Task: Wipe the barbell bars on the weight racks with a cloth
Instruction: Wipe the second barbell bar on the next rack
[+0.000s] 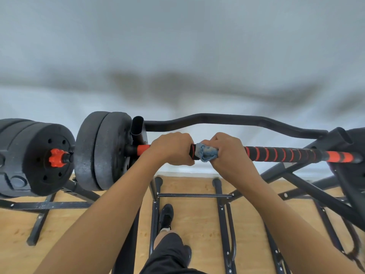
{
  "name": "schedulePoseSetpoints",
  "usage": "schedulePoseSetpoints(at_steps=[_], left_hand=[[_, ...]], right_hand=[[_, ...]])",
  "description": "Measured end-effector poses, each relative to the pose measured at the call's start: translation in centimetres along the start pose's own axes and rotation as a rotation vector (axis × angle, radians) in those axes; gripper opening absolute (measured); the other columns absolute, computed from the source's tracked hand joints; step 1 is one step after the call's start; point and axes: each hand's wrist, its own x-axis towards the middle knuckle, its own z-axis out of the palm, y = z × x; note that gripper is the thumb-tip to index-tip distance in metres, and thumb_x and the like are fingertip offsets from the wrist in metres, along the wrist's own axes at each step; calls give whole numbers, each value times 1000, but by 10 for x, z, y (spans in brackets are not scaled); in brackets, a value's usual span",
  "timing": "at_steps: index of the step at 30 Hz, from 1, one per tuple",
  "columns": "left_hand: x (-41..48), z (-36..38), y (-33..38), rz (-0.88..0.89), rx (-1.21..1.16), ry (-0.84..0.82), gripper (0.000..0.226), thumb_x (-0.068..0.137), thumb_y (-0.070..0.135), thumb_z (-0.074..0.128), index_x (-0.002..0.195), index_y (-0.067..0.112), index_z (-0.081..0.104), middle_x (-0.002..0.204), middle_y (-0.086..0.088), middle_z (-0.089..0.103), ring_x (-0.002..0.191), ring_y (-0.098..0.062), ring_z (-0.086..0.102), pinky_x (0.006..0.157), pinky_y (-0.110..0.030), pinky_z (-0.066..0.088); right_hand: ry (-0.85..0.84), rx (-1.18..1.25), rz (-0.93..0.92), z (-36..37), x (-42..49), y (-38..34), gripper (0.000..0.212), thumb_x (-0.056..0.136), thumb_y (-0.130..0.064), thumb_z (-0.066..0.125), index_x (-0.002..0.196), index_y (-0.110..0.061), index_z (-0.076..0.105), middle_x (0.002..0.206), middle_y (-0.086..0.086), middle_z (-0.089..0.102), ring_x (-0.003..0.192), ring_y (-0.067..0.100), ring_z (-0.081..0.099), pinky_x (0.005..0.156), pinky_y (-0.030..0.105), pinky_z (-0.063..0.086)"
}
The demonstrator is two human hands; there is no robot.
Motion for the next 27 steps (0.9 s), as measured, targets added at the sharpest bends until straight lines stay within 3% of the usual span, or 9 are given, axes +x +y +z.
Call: schedulePoseSetpoints(at_steps=[4, 7, 12, 15, 17, 20, 22, 24, 27], left_hand=[[11, -20, -4, 1, -246, -320, 21, 89, 36, 80, 93, 18, 70, 74, -2, 68, 53, -14, 55, 49, -23, 47], [9, -29, -6, 32, -329, -379, 28, 90, 41, 80, 102, 17, 71, 73, 0, 69, 50, -10, 56, 52, -22, 49], [-17, 4, 8, 63, 296, 277, 42, 88, 65, 68, 104, 28, 56, 86, 10, 61, 76, -13, 60, 68, -30, 50], [-20, 22, 16, 4, 303, 408, 33, 96, 54, 62, 102, 22, 59, 82, 5, 60, 70, -18, 58, 62, -30, 43], [-16, 19, 17, -2, 319, 430, 26, 98, 46, 56, 94, 22, 66, 74, 6, 60, 64, -18, 59, 60, -29, 48], [-9, 8, 14, 10, 214, 276, 31, 94, 52, 61, 83, 24, 65, 70, 7, 62, 63, -15, 62, 65, -31, 57], [-1, -2, 12, 0, 88, 25, 32, 90, 48, 71, 75, 23, 59, 67, 6, 59, 58, -12, 57, 59, -28, 51], [7, -12, 9, -21, -125, -239, 27, 89, 36, 78, 76, 15, 65, 63, 3, 60, 48, -12, 50, 49, -24, 43], [9, -26, 9, -58, -312, -440, 22, 93, 27, 74, 79, 10, 68, 55, 3, 58, 42, -11, 43, 43, -21, 38]], right_hand=[[21, 64, 30, 6, -12, 2, 33, 89, -16, 74, 122, -17, 70, 97, -6, 46, 90, 9, 49, 65, 7, 35], [21, 60, 39, 8, -12, 3, 41, 89, -17, 74, 130, -18, 67, 100, -6, 46, 92, 7, 46, 64, 5, 31], [40, 5, 2, 9, 1, 2, 27, 92, -25, 68, 119, -23, 69, 94, -5, 47, 84, 9, 46, 62, 7, 25], [66, 24, 21, 12, 1, 1, 24, 94, -26, 66, 117, -23, 69, 93, -4, 48, 83, 11, 48, 62, 8, 27], [88, 55, 32, 13, -2, -1, 22, 93, -21, 66, 115, -19, 70, 94, -3, 48, 83, 13, 50, 62, 13, 34], [97, 80, 29, 14, -5, -2, 22, 94, -21, 67, 115, -15, 70, 96, -1, 48, 85, 14, 52, 65, 16, 38], [81, 79, 16, 15, -6, -1, 26, 94, -23, 68, 118, -15, 69, 99, -1, 47, 88, 13, 52, 70, 19, 43], [61, 78, 8, 15, -8, -2, 29, 93, -24, 70, 119, -14, 68, 100, -1, 46, 88, 13, 51, 72, 21, 45], [54, 74, 18, 16, -15, -2, 32, 91, -20, 73, 121, -12, 68, 102, 3, 51, 93, 17, 56, 74, 24, 50]])
